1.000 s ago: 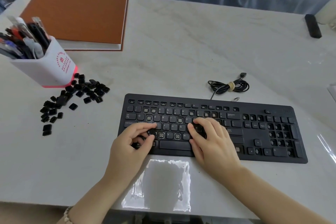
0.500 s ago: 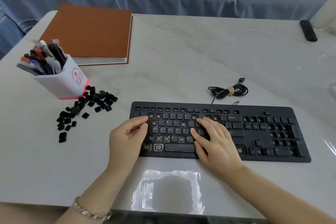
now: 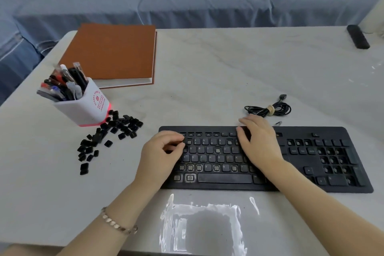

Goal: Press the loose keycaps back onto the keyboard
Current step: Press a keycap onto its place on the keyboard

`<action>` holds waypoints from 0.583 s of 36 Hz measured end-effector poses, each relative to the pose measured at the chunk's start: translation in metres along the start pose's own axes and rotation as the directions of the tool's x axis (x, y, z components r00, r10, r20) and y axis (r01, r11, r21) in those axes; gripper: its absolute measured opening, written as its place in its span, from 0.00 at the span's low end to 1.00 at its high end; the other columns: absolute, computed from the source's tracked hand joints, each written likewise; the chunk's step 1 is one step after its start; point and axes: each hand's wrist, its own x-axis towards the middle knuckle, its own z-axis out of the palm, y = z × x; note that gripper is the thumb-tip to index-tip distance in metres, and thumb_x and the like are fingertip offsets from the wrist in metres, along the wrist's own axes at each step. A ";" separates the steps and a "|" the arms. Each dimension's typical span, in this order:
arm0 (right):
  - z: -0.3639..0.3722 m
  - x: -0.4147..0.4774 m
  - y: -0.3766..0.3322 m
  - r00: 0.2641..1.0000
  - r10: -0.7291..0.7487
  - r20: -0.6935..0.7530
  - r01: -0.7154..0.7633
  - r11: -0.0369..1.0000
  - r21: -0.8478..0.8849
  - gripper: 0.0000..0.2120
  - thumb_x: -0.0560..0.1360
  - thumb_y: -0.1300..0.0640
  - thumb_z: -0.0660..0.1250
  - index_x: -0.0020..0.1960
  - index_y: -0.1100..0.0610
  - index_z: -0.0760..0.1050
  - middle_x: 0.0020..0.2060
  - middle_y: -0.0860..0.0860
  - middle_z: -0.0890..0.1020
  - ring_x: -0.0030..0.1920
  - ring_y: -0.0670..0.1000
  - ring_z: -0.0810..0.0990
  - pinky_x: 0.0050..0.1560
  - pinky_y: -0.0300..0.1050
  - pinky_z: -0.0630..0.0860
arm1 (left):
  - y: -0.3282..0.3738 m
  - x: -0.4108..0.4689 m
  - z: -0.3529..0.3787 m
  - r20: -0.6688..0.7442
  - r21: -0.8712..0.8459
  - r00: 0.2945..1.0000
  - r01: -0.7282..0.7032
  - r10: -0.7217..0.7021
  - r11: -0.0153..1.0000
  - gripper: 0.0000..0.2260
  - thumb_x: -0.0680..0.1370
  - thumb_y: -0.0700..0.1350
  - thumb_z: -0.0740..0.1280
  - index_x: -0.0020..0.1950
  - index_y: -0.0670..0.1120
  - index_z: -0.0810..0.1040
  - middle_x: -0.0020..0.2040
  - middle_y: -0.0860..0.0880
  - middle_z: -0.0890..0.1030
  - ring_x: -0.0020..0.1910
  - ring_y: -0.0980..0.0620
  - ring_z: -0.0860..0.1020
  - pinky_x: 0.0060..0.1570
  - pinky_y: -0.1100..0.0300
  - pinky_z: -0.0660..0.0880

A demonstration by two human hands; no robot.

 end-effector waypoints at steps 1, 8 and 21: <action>0.003 0.000 0.001 1.000 -0.003 0.008 0.003 0.999 -0.034 0.15 0.74 0.54 0.60 0.52 0.61 0.80 0.51 0.55 0.82 0.62 0.58 0.74 0.62 0.52 0.66 | -0.001 0.003 0.001 0.023 0.036 0.999 -0.027 0.026 0.999 0.09 0.72 0.32 0.71 0.44 0.46 0.83 0.46 0.58 0.80 0.42 0.65 0.78 0.44 0.76 0.71; 0.008 -0.003 0.004 0.999 -0.031 -0.042 0.027 0.996 -0.083 0.22 0.74 0.48 0.50 0.50 0.56 0.80 0.46 0.51 0.83 0.63 0.55 0.73 0.61 0.50 0.62 | -0.010 0.014 0.005 0.128 0.234 0.982 -0.165 0.138 0.958 0.09 0.71 0.36 0.73 0.50 0.45 0.84 0.45 0.66 0.74 0.50 0.64 0.71 0.53 0.81 0.61; 0.011 -0.002 0.006 0.996 -0.068 -0.063 0.061 0.992 -0.112 0.20 0.74 0.49 0.51 0.48 0.56 0.80 0.45 0.50 0.83 0.62 0.54 0.73 0.61 0.46 0.59 | -0.021 0.015 0.010 0.116 0.200 0.977 -0.200 0.180 0.959 0.11 0.71 0.34 0.73 0.50 0.45 0.84 0.47 0.67 0.75 0.51 0.70 0.71 0.55 0.79 0.63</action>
